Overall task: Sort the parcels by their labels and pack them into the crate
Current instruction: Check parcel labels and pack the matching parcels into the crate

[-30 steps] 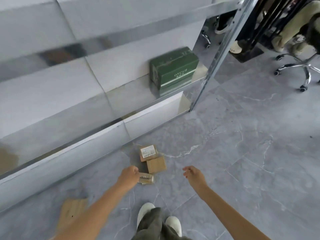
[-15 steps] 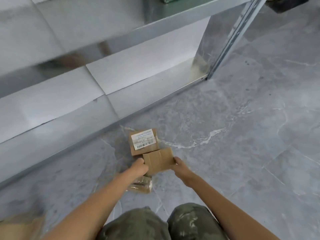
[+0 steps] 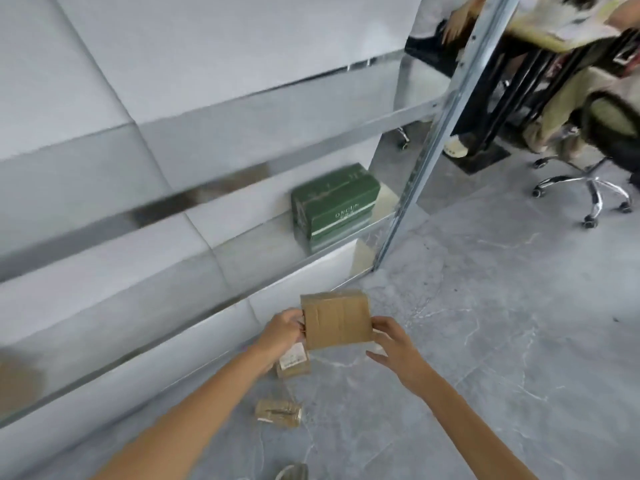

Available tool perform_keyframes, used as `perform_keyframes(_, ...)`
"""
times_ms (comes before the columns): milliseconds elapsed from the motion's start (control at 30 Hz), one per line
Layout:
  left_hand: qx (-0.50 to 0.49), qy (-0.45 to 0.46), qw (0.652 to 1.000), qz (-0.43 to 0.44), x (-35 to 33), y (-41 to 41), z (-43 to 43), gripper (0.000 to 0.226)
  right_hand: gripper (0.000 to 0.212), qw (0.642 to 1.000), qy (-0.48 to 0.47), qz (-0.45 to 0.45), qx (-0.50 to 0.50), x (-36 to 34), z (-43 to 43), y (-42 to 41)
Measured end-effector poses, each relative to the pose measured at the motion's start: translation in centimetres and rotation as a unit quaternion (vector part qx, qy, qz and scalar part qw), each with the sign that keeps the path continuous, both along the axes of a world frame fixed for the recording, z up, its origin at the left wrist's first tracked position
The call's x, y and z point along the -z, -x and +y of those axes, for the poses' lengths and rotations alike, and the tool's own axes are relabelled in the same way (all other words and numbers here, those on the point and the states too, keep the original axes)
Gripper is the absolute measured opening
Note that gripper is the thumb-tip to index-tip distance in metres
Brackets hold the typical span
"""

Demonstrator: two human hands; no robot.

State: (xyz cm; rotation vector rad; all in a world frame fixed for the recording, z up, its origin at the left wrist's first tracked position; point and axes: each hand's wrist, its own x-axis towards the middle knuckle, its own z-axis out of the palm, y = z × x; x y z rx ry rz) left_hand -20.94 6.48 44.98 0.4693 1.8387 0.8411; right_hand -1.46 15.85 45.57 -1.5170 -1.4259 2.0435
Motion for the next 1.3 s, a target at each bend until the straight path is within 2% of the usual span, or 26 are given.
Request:
perform_keyframes(100,-0.044,-0.056,0.997,0.013,-12.5,-0.2,0.1,0.023,0.003,0.998,-0.032,0.049,0.034,-11.6,0.2,-0.2)
perform_keyframes(167,-0.075,-0.087,0.993,0.031,-19.8,-0.6,-0.4,0.015,0.013,0.994,-0.058,0.085,0.041,-18.5,0.1,-0.2)
perform_keyframes(233,-0.100,-0.123,0.986,0.045,-26.0,-0.9,-1.2,0.020,0.022,0.989,-0.081,0.113,0.051,-24.4,-0.3,-0.2)
perform_keyframes(367,-0.165,-0.195,0.964,0.072,-35.4,-2.1,-3.5,0.025,0.026,0.975,-0.143,0.156,0.068,-33.4,-1.9,-0.3)
perform_keyframes(467,-0.167,-0.236,0.955,0.064,-40.0,-3.2,-6.3,0.024,0.024,0.961,-0.199,0.182,0.051,-37.6,-4.0,-1.1)
perform_keyframes(633,-0.098,-0.299,0.948,0.053,-43.9,-5.1,-13.1,0.033,0.015,0.935,-0.244,0.257,0.014,-41.4,-9.0,-3.7)
perform_keyframes(767,-0.095,-0.309,0.946,0.017,-45.8,-6.8,-19.2,0.041,0.024,0.912,-0.305,0.271,-0.037,-42.3,-15.0,-5.0)
perform_keyframes(933,-0.151,-0.344,0.927,-0.017,-47.4,-8.5,-26.9,0.047,0.008,0.917,-0.253,0.308,-0.024,-43.2,-23.7,-5.2)
perform_keyframes(1067,-0.182,-0.377,0.908,-0.035,-47.8,-8.9,-32.3,0.024,0.028,0.912,-0.225,0.342,0.007,-43.9,-29.2,-5.6)
perform_keyframes(1133,-0.177,-0.405,0.896,-0.032,-47.9,-8.9,-34.4,0.014,0.030,0.913,-0.219,0.342,0.027,-44.0,-31.4,-5.7)
perform_keyframes(1233,-0.126,-0.428,0.895,-0.009,-48.4,-9.1,-37.2,0.015,0.048,0.933,-0.209,0.294,0.015,-44.7,-34.1,-6.2)
perform_keyframes(1300,-0.093,-0.432,0.897,0.010,-49.0,-9.4,-38.9,0.017,0.052,0.945,-0.197,0.257,-0.050,-45.3,-35.3,-7.2)
